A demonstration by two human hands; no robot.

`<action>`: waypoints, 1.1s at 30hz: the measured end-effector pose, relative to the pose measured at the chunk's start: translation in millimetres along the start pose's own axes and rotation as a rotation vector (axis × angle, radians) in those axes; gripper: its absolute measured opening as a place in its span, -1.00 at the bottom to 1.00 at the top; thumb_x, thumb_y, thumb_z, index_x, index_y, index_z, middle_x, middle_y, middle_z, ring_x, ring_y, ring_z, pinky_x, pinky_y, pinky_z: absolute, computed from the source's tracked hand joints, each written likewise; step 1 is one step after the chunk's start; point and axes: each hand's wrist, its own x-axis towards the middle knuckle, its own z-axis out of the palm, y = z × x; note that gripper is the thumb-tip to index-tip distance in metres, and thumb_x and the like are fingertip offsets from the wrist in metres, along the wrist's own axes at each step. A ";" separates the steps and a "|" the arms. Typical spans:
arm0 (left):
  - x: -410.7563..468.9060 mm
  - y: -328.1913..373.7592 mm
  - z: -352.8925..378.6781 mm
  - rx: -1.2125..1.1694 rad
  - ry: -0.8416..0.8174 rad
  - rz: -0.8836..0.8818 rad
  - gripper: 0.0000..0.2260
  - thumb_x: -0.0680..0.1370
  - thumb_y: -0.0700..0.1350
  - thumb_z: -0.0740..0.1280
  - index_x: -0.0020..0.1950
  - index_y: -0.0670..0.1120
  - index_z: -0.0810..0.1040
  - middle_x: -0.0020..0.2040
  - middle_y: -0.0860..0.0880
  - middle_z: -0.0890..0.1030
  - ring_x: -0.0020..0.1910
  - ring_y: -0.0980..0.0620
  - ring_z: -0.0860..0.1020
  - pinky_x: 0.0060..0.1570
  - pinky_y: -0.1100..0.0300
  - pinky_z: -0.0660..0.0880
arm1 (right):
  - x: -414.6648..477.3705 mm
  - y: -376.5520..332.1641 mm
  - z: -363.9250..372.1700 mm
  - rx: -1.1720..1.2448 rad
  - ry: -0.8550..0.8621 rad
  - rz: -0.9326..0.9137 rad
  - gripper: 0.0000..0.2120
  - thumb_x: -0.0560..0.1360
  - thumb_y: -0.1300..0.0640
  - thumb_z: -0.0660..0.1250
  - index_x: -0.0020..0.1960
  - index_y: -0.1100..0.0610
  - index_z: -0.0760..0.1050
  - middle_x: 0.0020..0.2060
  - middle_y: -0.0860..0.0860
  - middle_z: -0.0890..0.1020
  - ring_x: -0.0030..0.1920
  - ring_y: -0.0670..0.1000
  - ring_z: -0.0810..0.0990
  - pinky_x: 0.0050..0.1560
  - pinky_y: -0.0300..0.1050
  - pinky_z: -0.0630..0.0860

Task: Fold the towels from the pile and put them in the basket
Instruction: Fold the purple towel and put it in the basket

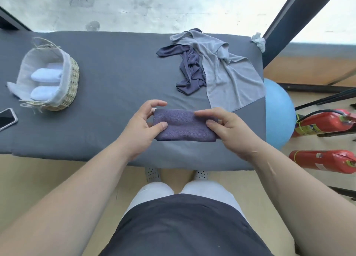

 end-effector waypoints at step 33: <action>-15.8 -18.2 -415.5 -0.040 0.079 -0.116 -0.75 0.51 -0.29 0.44 0.03 0.06 0.64 -0.07 -0.21 0.71 -0.15 -0.06 0.62 -0.05 0.16 0.53 | 189.5 -192.9 334.6 0.178 0.155 0.125 -0.84 0.56 0.32 0.37 0.06 0.12 0.65 -0.52 -0.19 0.53 -0.45 -0.22 0.45 -0.35 -0.42 0.35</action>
